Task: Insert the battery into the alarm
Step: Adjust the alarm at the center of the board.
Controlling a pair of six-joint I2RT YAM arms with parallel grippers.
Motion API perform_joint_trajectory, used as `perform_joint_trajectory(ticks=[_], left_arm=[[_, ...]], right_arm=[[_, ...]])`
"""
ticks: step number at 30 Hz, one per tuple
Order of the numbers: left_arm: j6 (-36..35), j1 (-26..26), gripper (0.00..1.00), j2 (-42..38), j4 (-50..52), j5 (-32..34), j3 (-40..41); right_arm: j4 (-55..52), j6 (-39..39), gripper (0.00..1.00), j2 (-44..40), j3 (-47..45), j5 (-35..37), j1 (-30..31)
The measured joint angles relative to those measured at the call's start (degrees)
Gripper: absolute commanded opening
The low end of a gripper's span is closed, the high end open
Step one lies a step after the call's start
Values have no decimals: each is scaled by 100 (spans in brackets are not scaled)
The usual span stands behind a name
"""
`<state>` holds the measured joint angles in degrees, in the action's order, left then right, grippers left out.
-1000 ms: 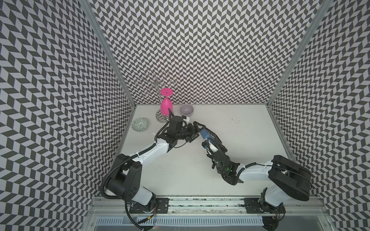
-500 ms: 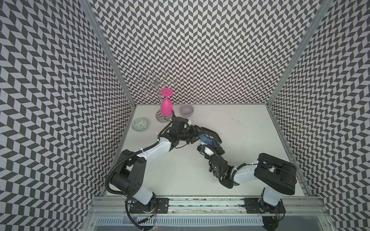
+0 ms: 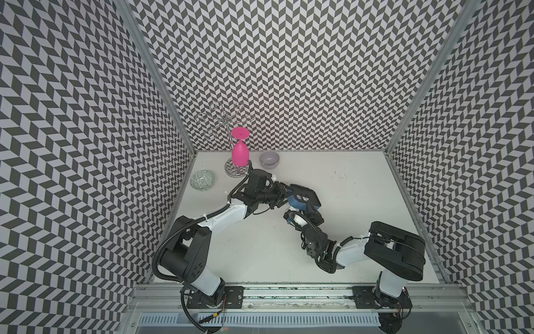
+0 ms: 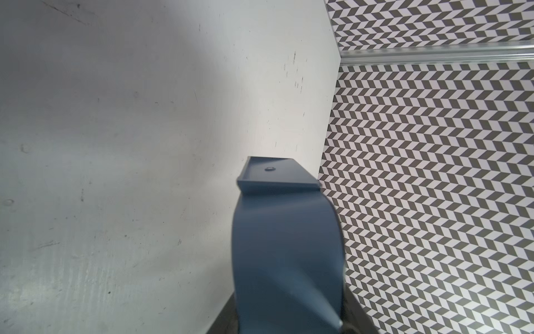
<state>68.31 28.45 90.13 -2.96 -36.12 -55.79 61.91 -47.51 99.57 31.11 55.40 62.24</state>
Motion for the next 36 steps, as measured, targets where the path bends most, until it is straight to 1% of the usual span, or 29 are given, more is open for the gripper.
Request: perform_joint_trajectory(ticks=[2, 4, 8, 11, 15, 19, 23, 29, 31, 34, 36], left_arm=[[-87, -31, 25, 0, -15, -7, 68], [-149, -74, 24, 0, -96, -55, 140], [-341, -236, 21, 22, -321, -114, 258], [-603, -363, 19, 116, -396, -118, 269], [-994, -472, 20, 264, -533, -142, 302], [-1220, -472, 20, 455, -798, -313, 485], [-1281, -470, 21, 621, -1123, -496, 789], [-1239, -470, 21, 839, -1617, -723, 940], [-1231, -470, 26, 890, -1735, -752, 960], [-1207, -472, 44, 942, -1904, -785, 1014], [-1163, -472, 52, 994, -2061, -804, 1056]], right_arm=[[-258, 332, 80, -264, -22, -245, 4], [-616, 686, 87, -579, -28, -549, 15], [-1408, 1456, 93, -1235, -50, -1290, 24], [-1834, 1961, 94, -1742, -203, -1910, 26], [-2288, 2559, 95, -2358, -422, -2684, 9], [-2472, 3189, 94, -2870, -601, -3434, -208], [-2494, 3950, 91, -3220, -691, -3993, -822], [-2632, 5396, 88, -3346, -708, -4548, -2105], [-2673, 5875, 88, -3261, -706, -4822, -2511], [-2734, 6478, 88, -2887, -673, -5316, -2931], [-2889, 6736, 88, -2555, -562, -5670, -3082]])
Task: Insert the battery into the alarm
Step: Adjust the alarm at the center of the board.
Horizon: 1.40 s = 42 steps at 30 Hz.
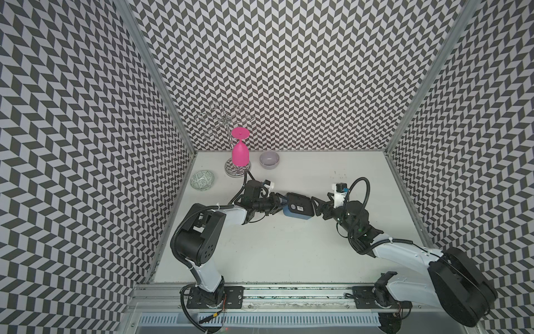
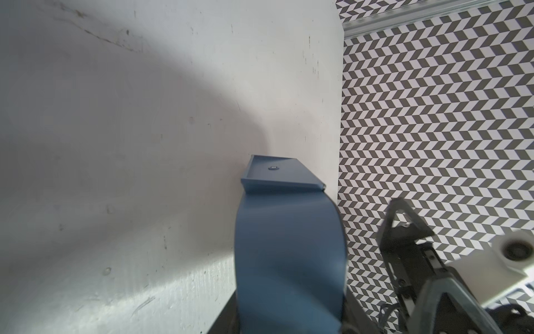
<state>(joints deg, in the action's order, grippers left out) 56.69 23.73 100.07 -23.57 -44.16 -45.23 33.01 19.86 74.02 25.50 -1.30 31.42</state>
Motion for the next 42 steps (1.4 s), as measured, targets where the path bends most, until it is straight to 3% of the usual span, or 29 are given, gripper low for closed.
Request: perform_joint_trajectory(ticks=[4, 10, 12, 15, 23, 27, 32, 36, 42], left_arm=[[107, -22, 62, 164, -199, 24, 177], [197, -61, 75, 321, -212, 107, 271], [205, -76, 81, 321, -227, 153, 271], [205, -92, 99, 321, -221, 254, 286], [26, -98, 99, 105, 173, 855, 302], [-278, -52, 99, -367, 608, 1419, 337], [-551, 55, 99, -925, 848, 1845, 496], [-680, 79, 99, -1180, 975, 2020, 739], [-868, 79, 99, -1624, 1261, 2321, 955]], right_arm=[[-275, 321, 88, 490, 289, -562, -94], [-304, 492, 88, 553, 319, -931, -136], [-304, 527, 88, 560, 319, -986, -170], [-310, 595, 88, 629, 321, -1045, -249], [-881, 487, 81, 1469, 1172, -1178, -457], [-1233, -107, 79, 2055, 1932, -1276, -461], [-1626, -1561, 70, 2603, 2691, -1532, -461], [-1856, -2623, 69, 2830, 2999, -1698, -461], [-2531, -3628, 69, 3397, 3936, -1967, -437]])
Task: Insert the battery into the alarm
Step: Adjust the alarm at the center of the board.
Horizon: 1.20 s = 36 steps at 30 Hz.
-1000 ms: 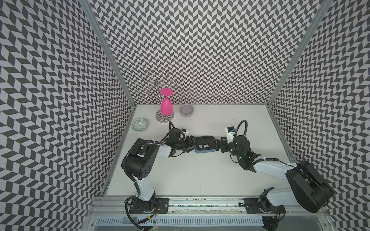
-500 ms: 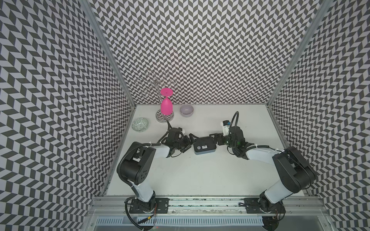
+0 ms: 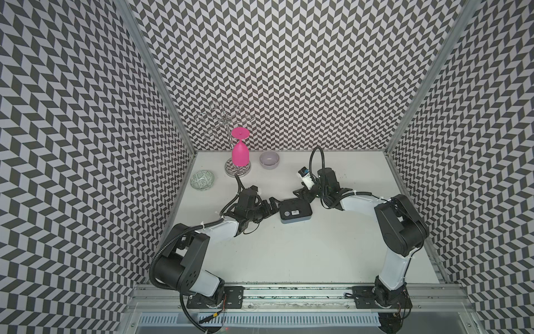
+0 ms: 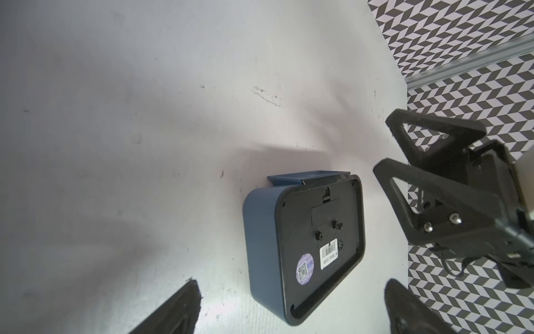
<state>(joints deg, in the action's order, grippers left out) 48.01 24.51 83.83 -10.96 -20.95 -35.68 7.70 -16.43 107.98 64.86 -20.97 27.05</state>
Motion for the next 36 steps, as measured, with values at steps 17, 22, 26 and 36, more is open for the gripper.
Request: perform_joint_trajectory(ticks=[17, 22, 26, 36], left_arm=[[-640, -57, 99, -501, 739, 761, 31], [-673, -57, 99, -577, 800, 807, 31], [-702, -57, 99, -616, 828, 815, 31], [-695, -127, 99, -782, 647, 686, 133]], right_arm=[[-1652, -1054, 41, 763, 1104, 63, 317], [-1766, -1093, 33, 782, 1161, 87, 317], [-1759, -951, 25, 782, 1158, 138, 321], [-1397, 107, 16, 470, 680, 426, 321]])
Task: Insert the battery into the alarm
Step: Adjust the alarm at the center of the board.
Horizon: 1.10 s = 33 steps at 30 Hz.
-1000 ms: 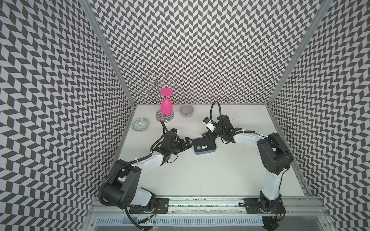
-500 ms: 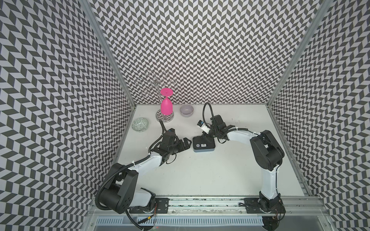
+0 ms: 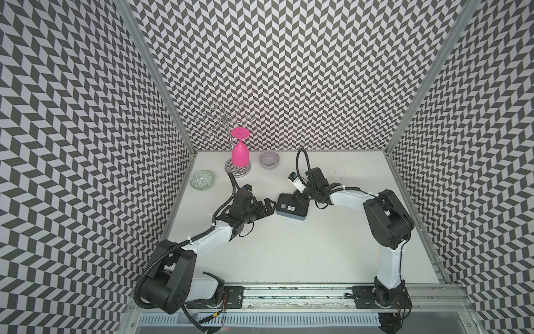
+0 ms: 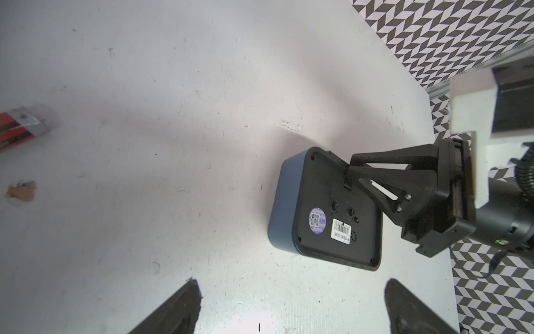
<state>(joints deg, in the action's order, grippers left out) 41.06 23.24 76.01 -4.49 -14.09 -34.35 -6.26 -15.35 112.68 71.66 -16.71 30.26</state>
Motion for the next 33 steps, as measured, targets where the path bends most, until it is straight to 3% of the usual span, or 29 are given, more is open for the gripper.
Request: perform_joint_trajectory(ticks=[7, 14, 18, 21, 33], left_arm=[[258, -461, 99, -179, -575, -474, 634], [227, -404, 99, -199, -752, -614, 638], [188, -208, 99, -133, -739, -562, 553], [188, 44, 99, 17, -745, -442, 407], [203, 337, 99, 166, -807, -155, 367]], right_arm=[[428, 1340, 14, -645, -914, 258, 59], [940, 2385, 15, -1460, -2127, 328, 118], [964, 2741, 28, -1856, -2435, 321, 153], [990, 2769, 37, -2002, -2450, 365, 170], [704, 2323, 34, -1078, -1370, 553, 177]])
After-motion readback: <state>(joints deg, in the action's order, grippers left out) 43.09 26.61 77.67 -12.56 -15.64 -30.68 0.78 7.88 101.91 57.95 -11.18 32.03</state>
